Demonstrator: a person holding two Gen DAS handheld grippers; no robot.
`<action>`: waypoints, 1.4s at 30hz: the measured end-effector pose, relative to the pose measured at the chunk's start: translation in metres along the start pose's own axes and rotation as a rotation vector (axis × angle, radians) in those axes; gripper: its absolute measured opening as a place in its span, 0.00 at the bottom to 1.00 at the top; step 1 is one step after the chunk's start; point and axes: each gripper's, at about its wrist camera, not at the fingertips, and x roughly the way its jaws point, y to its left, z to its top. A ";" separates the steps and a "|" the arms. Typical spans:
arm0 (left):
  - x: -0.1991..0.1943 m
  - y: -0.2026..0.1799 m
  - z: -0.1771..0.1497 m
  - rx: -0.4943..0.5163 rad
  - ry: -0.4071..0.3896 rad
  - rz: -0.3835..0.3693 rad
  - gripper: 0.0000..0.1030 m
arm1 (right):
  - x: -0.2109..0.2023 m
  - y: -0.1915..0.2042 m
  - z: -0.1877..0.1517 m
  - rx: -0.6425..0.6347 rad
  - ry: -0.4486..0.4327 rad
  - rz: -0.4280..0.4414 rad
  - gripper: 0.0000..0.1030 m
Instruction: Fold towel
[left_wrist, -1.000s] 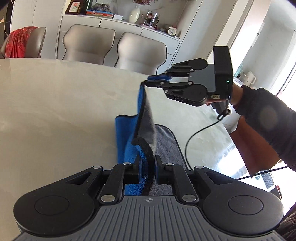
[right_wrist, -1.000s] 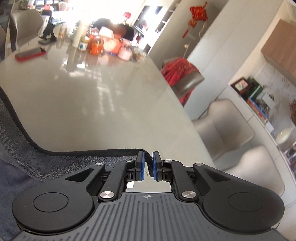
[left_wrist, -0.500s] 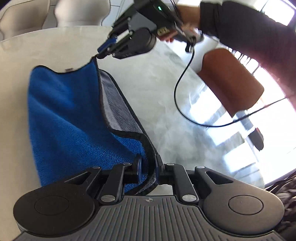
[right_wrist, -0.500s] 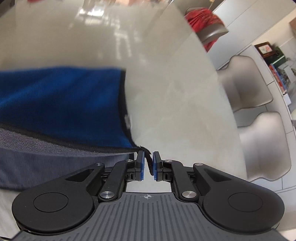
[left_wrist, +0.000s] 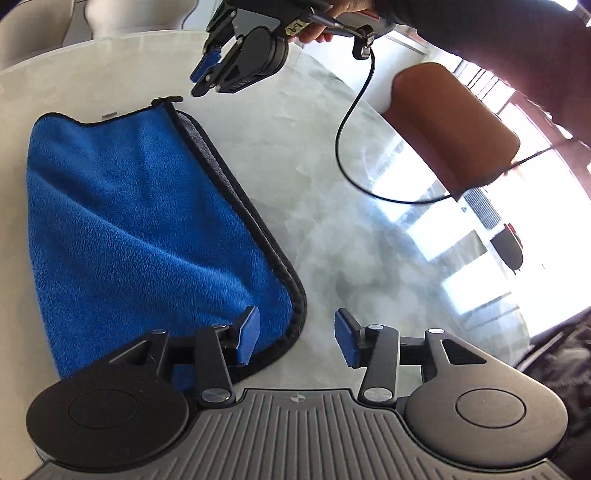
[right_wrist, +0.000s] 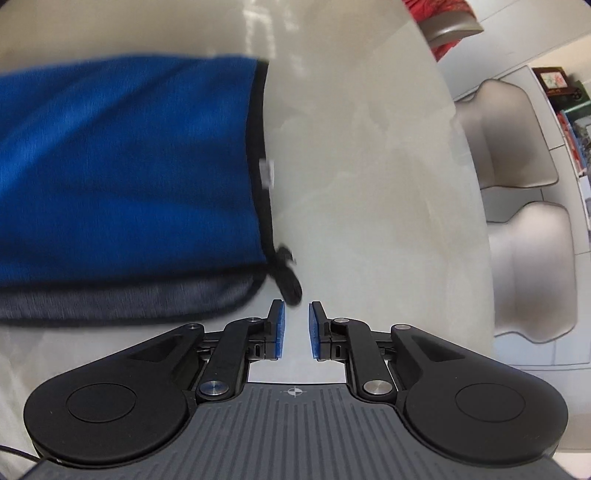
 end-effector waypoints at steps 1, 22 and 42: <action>-0.005 0.004 0.000 -0.008 -0.014 0.008 0.47 | -0.005 -0.001 -0.004 0.027 -0.005 -0.009 0.14; -0.019 0.043 -0.014 -0.058 0.043 0.108 0.59 | -0.031 0.032 -0.022 0.561 -0.200 0.356 0.16; -0.005 0.070 0.012 -0.048 0.009 0.106 0.59 | 0.031 -0.025 -0.059 1.221 -0.394 0.418 0.26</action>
